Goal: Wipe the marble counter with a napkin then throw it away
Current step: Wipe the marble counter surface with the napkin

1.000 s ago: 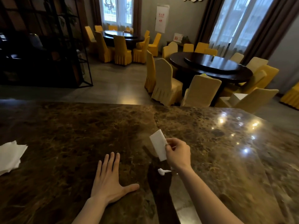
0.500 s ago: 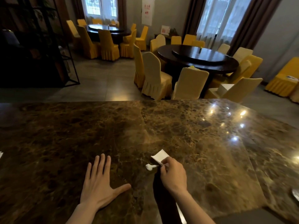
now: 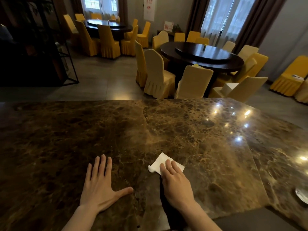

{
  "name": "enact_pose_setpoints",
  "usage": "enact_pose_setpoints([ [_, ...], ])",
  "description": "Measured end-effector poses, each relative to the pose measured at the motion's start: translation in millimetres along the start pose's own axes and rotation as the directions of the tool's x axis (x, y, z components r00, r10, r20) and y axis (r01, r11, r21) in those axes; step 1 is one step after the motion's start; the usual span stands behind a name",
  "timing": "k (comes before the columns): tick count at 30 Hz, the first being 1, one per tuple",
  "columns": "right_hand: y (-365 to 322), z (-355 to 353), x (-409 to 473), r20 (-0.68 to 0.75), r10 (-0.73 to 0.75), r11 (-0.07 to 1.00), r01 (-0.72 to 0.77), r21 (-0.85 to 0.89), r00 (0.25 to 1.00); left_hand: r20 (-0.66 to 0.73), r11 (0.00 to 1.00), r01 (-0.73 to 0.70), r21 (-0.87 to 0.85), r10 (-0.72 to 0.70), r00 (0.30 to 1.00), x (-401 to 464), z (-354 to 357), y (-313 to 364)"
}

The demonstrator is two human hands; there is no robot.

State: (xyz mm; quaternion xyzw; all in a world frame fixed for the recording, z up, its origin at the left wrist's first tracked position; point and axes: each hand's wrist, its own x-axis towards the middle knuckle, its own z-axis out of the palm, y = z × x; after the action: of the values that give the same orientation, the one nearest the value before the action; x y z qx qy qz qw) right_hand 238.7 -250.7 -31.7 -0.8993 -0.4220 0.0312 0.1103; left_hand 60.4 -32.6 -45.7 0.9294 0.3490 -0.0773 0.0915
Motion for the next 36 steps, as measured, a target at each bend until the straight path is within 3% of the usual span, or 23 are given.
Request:
enact_pose_setpoints([
  [4, 19, -12, 4, 0.038, 0.14, 0.99, -0.141, 0.013, 0.989, 0.002, 1.0, 0.0, -0.004, 0.0, 1.0, 0, 0, 0],
  [10, 7, -2, -18, 0.106, 0.048, 0.999, -0.05, 0.014, 0.993, -0.004, 1.0, -0.001, -0.02, 0.001, 1.0, -1, 0, 0],
  [16, 15, -12, -15, 0.04, 0.158, 0.986, -0.16, 0.048, 0.987, -0.005, 1.0, -0.002, -0.022, 0.002, 1.0, -2, -2, 1],
  [20, 0, -5, -30, -0.039, -0.037, 0.996, 0.04, 0.078, 0.999, -0.004, 1.0, -0.003, -0.024, 0.003, 1.0, -1, -2, 1],
  [22, 5, -7, -33, -0.102, -0.067, 0.991, 0.078, 0.11, 0.993, -0.001, 1.0, -0.003, -0.024, 0.003, 1.0, -1, -1, 1],
  [24, 8, -12, -28, -0.193, 0.066, 0.97, -0.018, 0.242, 0.979, 0.0, 1.0, 0.0, -0.026, 0.0, 1.0, -1, -1, 1],
  [27, 1, -21, -9, -0.268, 0.39, 0.808, -0.188, 0.558, 0.881, -0.005, 1.0, -0.003, -0.019, 0.002, 1.0, -1, -1, 1],
  [29, -14, -24, 3, -0.265, 0.444, 0.757, -0.2, 0.622, 0.856, -0.017, 0.999, -0.004, -0.032, 0.003, 1.0, -1, 0, 0],
  [31, -36, -21, 10, -0.194, 0.345, 0.777, -0.164, 0.608, 0.919, -0.022, 1.0, -0.006, -0.027, 0.005, 1.0, -1, 1, 0],
  [33, -52, -9, 9, -0.083, 0.135, 0.887, -0.083, 0.454, 0.987, -0.022, 1.0, -0.004, -0.023, 0.003, 1.0, -1, 2, 0],
  [36, -64, 9, -3, 0.051, -0.05, 0.979, 0.038, 0.2, 0.997, -0.028, 1.0, -0.002, -0.004, 0.002, 1.0, 0, 3, -1],
])
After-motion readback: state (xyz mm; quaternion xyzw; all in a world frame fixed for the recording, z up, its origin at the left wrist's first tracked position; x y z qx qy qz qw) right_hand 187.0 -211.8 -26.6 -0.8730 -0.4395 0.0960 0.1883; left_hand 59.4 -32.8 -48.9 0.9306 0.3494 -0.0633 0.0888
